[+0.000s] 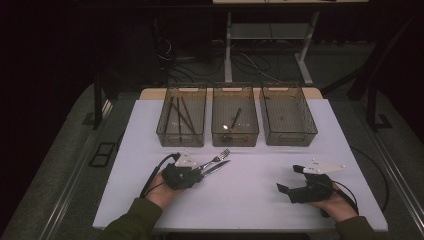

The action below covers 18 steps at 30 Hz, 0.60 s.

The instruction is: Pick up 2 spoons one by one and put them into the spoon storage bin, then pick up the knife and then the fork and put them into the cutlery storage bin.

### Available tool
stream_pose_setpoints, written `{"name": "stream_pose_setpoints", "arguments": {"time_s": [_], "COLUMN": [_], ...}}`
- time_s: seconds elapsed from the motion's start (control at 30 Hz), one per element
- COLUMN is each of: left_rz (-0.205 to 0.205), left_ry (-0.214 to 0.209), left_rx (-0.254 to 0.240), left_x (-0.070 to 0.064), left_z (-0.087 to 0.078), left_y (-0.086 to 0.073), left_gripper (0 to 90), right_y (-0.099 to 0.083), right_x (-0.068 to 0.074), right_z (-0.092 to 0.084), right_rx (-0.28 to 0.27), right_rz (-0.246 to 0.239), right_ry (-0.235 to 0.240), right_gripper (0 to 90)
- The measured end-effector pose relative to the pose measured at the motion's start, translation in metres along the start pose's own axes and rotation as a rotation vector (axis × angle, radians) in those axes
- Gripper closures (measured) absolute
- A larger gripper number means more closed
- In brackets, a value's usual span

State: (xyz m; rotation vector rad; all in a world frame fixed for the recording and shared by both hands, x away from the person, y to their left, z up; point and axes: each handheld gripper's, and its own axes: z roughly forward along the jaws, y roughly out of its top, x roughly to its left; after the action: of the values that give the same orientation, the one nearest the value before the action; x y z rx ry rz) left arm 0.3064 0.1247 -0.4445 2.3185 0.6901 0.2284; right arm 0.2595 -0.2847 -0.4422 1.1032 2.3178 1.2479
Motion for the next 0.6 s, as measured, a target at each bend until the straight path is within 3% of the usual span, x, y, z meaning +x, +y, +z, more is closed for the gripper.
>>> {"name": "stream_pose_setpoints", "arguments": {"time_s": [0.07,0.23,0.43,0.6], "left_rz": [0.001,-0.02,-0.051,-0.064], "left_ry": [0.008,-0.017,-0.029,-0.035], "left_rx": [-0.001,-0.04,-0.085,-0.127], "left_x": [-0.001,0.001,-0.001,-0.006], "left_z": [-0.001,-0.007,-0.014,-0.017], "left_y": [0.001,0.005,0.011,0.022], "left_gripper": [76.8,76.8,76.8,76.8], "right_y": [0.0,0.001,0.003,0.012], "right_x": [0.0,0.0,-0.001,0.0], "right_z": [-0.001,-0.002,-0.003,-0.003], "right_rx": [-0.002,-0.011,-0.033,-0.019], "right_rz": [0.002,0.009,0.06,0.09], "right_ry": [0.0,0.001,-0.002,0.014], "right_gripper": [8.8,8.8,8.8,8.8]}}
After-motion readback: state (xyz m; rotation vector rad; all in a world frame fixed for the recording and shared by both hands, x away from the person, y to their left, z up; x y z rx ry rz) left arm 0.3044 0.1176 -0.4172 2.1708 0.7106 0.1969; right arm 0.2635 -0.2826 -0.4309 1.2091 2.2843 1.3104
